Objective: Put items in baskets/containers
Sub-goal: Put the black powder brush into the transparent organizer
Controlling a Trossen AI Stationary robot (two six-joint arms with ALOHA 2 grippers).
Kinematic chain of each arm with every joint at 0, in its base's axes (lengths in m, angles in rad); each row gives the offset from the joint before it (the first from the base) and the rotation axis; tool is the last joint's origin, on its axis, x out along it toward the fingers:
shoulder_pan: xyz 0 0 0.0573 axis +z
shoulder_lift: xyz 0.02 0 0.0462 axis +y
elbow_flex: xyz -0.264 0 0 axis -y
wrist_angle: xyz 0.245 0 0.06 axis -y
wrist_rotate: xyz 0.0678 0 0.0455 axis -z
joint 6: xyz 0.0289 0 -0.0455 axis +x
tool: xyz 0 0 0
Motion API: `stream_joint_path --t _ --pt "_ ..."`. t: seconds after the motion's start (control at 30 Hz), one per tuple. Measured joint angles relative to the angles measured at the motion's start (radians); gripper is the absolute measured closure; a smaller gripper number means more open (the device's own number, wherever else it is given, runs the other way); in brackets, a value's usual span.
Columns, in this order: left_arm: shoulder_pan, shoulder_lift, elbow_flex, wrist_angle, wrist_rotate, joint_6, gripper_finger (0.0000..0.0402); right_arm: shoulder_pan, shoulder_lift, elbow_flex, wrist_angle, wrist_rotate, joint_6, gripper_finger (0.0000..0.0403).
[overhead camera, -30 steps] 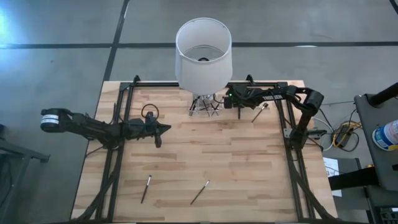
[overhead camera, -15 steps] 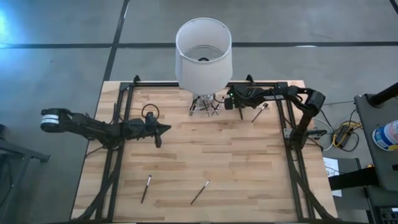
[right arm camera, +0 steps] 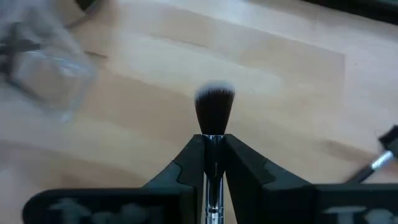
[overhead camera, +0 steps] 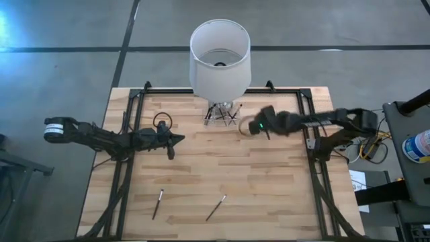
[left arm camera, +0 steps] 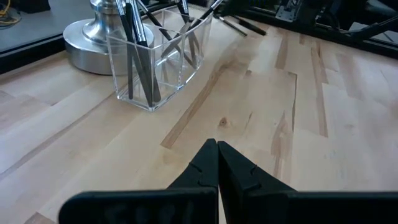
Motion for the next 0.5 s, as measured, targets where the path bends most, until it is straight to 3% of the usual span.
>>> stream_joint_path --t 0.17,0.3,0.4,0.5 --pt "0.0 0.0 0.0 0.003 0.0 0.0 0.0402 0.274 -0.135 -0.165 0.207 0.208 0.119 0.0356" --pt "0.0 0.0 0.0 0.009 0.0 0.001 0.0401 0.515 -0.155 -0.24 0.446 0.421 0.126 0.0356" --pt "0.0 0.0 0.0 0.009 0.0 0.004 0.0402 0.655 -0.119 -0.231 0.677 0.582 -0.031 0.0356" --pt "0.0 0.0 0.0 0.009 -0.001 0.016 0.0402 0.726 -0.048 -0.169 0.943 0.704 -0.293 0.0356"
